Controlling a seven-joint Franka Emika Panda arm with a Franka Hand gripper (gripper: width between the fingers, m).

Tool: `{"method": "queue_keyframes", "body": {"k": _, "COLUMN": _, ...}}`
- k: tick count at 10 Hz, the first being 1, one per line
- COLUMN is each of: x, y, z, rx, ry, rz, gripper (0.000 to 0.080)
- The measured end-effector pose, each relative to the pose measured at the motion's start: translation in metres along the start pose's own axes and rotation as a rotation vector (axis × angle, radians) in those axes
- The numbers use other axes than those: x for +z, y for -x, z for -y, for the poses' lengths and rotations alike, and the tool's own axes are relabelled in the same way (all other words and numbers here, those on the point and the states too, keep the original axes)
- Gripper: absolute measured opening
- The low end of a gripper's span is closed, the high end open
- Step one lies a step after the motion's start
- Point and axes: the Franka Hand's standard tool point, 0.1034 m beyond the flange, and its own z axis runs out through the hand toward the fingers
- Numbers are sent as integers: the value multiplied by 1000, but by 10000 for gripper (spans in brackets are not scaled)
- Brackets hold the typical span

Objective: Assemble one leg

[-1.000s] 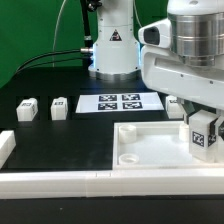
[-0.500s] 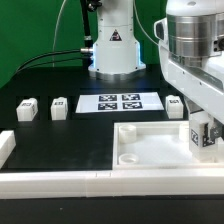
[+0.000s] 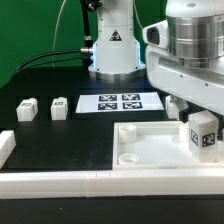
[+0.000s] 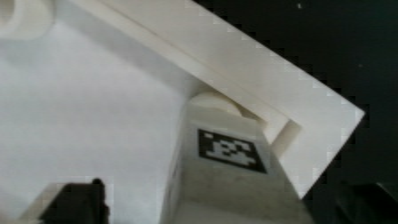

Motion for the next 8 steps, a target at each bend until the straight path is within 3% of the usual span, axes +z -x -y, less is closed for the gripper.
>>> {"method": "queue_keyframes", "body": {"k": 8, "x": 0, "y": -1, "z": 2, "rx": -883, "ry": 11, "rz": -13, "gripper": 648}}
